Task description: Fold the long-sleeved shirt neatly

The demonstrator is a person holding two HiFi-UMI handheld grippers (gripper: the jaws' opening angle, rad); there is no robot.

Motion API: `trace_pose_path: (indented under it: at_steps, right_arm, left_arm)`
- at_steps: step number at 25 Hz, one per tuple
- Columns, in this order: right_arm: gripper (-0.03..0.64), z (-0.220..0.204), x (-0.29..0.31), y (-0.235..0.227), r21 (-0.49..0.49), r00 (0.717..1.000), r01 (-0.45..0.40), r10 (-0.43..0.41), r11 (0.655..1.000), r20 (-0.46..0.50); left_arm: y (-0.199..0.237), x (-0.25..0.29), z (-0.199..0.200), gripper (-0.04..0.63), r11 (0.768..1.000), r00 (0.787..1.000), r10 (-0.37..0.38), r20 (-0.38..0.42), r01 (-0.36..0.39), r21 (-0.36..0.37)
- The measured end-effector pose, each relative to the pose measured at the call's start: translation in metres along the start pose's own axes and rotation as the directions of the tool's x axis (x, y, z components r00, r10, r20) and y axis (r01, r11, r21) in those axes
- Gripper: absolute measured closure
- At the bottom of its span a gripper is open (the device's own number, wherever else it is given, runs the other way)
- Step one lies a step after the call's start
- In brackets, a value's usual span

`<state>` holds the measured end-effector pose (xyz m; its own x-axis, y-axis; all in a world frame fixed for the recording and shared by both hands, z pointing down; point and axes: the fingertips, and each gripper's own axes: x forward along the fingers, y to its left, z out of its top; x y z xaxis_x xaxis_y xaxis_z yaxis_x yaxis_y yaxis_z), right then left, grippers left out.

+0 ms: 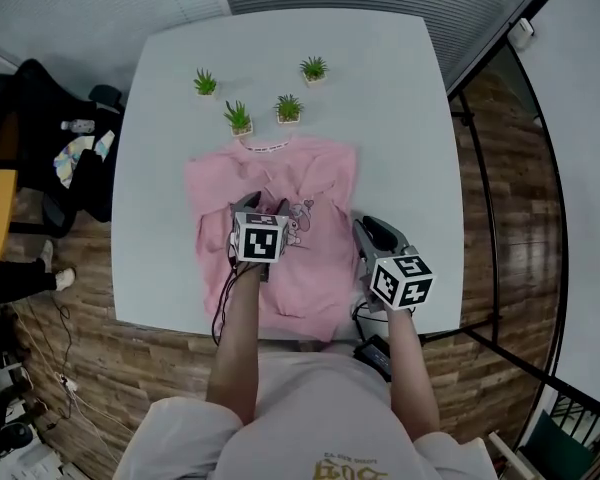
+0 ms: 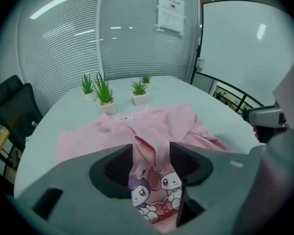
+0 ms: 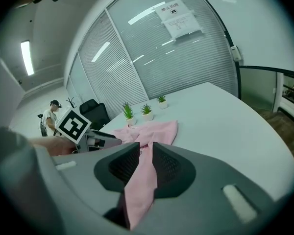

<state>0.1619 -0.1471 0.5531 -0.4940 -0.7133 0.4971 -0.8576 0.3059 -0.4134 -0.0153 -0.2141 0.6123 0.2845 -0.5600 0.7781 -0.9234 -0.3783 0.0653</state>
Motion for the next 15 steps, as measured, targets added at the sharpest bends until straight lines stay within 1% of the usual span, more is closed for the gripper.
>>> trace_pose_path:
  at_steps: [2, 4, 6, 8, 9, 12, 13, 15]
  right_arm:
    - [0.522, -0.004, -0.002, -0.003, 0.001, 1.000, -0.004, 0.004, 1.000, -0.009]
    - [0.522, -0.006, -0.004, -0.006, 0.005, 1.000, -0.007, 0.007, 1.000, -0.009]
    - [0.522, -0.005, -0.007, -0.008, 0.015, 1.000, -0.020, 0.020, 1.000, 0.003]
    - [0.522, -0.005, -0.007, -0.010, 0.025, 0.999, -0.033, 0.032, 0.999, 0.010]
    - [0.522, -0.005, -0.007, -0.011, 0.027, 0.999, -0.036, 0.036, 0.999, 0.010]
    - [0.525, -0.006, -0.006, -0.013, 0.029, 0.999, -0.046, 0.046, 0.999, 0.010]
    - [0.526, -0.006, -0.007, -0.013, 0.029, 0.999, -0.048, 0.048, 0.998, 0.009]
    - [0.529, -0.008, -0.010, -0.015, 0.029, 0.999, -0.050, 0.049, 0.998, 0.005]
  left_arm:
    - [-0.005, 0.007, -0.005, 0.369, 1.000, 1.000, -0.016, -0.015, 0.016, -0.018]
    - [-0.008, 0.011, -0.003, 0.436, 1.000, 1.000, -0.017, -0.011, 0.017, -0.024]
    - [-0.012, 0.010, 0.005, 0.510, 1.000, 1.000, 0.000, 0.003, 0.000, 0.015]
    - [-0.018, 0.007, 0.017, 0.560, 0.998, 0.999, 0.015, 0.030, -0.017, 0.065]
    - [-0.023, 0.007, 0.025, 0.566, 0.997, 0.999, 0.010, 0.046, -0.013, 0.071]
    - [-0.043, 0.004, 0.050, 0.569, 0.998, 0.995, -0.025, 0.093, 0.019, 0.061]
    - [-0.051, 0.002, 0.059, 0.569, 0.997, 0.994, -0.033, 0.107, 0.025, 0.071]
    - [-0.069, 0.001, 0.075, 0.569, 0.993, 0.991, -0.048, 0.128, 0.034, 0.113]
